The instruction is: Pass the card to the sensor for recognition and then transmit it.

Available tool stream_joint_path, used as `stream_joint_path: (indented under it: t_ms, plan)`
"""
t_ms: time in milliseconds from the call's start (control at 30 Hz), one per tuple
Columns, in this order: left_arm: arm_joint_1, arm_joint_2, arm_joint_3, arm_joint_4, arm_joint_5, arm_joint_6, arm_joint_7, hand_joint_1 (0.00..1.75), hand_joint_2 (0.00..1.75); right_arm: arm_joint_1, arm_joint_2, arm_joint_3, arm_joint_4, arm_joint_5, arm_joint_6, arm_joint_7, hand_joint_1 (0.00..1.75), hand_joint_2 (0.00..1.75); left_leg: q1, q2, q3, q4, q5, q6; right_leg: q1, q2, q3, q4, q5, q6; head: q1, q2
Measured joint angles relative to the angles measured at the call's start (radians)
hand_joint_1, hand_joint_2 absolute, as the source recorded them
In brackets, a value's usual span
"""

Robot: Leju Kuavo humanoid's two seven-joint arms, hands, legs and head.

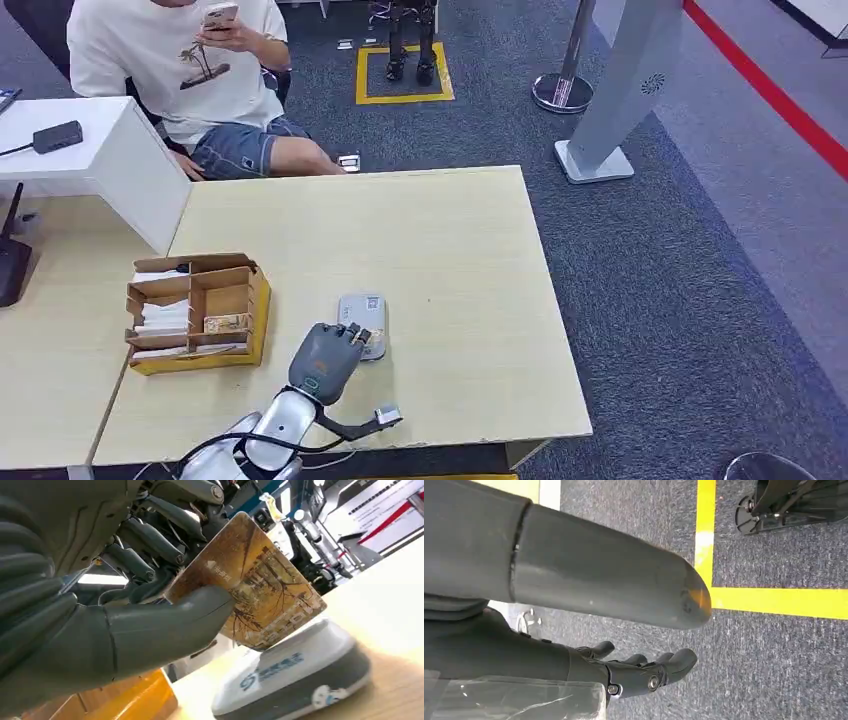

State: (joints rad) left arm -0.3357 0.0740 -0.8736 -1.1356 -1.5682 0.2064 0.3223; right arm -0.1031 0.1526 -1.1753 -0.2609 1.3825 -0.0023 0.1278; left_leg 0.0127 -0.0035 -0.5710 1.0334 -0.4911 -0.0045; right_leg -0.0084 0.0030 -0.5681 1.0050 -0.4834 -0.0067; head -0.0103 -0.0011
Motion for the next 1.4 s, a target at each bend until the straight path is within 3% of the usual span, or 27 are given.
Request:
stream_joint_path:
  t_ms: [300, 633, 800, 900, 967, 1100, 1200, 1400]
  plan:
    - [-0.003, -0.041, 0.017, 0.044, 0.000, 0.003, -0.021, 1.75, 1.75, 0.000, 0.000, 0.000, 0.003, 0.000, 0.001, 0.000, 0.00, 0.00, 0.000, 0.000, 0.000, 0.000, 0.000, 0.000, 0.000, 0.000, 0.000, 0.000, 0.000, 0.000, 0.000, 0.000]
    - [-0.004, -0.055, 0.027, 0.060, 0.000, 0.014, -0.030, 1.75, 1.75, 0.000, 0.000, 0.000, 0.005, 0.000, 0.001, 0.000, 0.00, 0.00, 0.000, 0.000, 0.000, 0.000, 0.000, 0.000, 0.000, 0.000, 0.000, 0.000, 0.000, 0.000, 0.000, 0.000]
    - [-0.011, -0.052, 0.048, 0.060, 0.000, 0.015, -0.006, 1.75, 1.75, 0.000, 0.000, 0.000, 0.005, 0.000, 0.000, 0.000, 0.00, 0.00, 0.000, 0.000, 0.000, 0.000, 0.000, 0.000, 0.000, 0.000, 0.000, 0.000, 0.000, 0.000, 0.000, 0.000]
    - [-0.012, -0.040, 0.067, 0.035, 0.000, 0.018, 0.045, 1.75, 1.75, 0.000, 0.000, 0.000, 0.005, 0.000, -0.003, 0.000, 0.00, 0.00, 0.000, 0.000, 0.000, 0.000, 0.000, 0.000, 0.000, 0.000, 0.000, 0.000, 0.000, 0.000, 0.000, 0.000]
    - [-0.002, -0.029, 0.104, -0.012, 0.000, 0.019, 0.037, 1.75, 1.75, 0.001, 0.000, 0.000, 0.005, 0.000, -0.005, 0.004, 0.00, 0.00, 0.000, 0.000, 0.000, 0.000, 0.000, 0.000, 0.000, 0.000, 0.000, 0.000, 0.001, -0.001, 0.000, 0.000]
    - [0.044, -0.050, 0.315, -0.180, 0.000, 0.013, -0.088, 1.75, 1.75, 0.002, 0.000, 0.000, 0.005, 0.000, -0.006, 0.009, 0.00, 0.00, 0.000, 0.001, 0.000, 0.000, 0.000, 0.000, 0.000, 0.001, 0.000, 0.000, 0.001, -0.001, 0.000, 0.000]
    - [0.055, -0.055, 0.456, -0.279, 0.000, 0.003, -0.092, 1.75, 1.75, 0.003, 0.000, 0.000, 0.006, 0.000, -0.008, 0.014, 0.00, 0.00, 0.000, 0.002, 0.000, 0.000, 0.000, 0.000, 0.000, 0.001, 0.000, 0.000, 0.001, -0.001, 0.000, 0.000]
    - [0.080, -0.054, 0.571, -0.367, 0.000, 0.002, -0.084, 1.75, 1.75, 0.001, 0.000, 0.000, 0.006, 0.000, -0.010, 0.015, 0.00, 0.00, 0.001, 0.000, 0.000, 0.000, 0.000, 0.000, 0.001, 0.000, 0.000, 0.000, 0.000, -0.001, 0.000, 0.000]
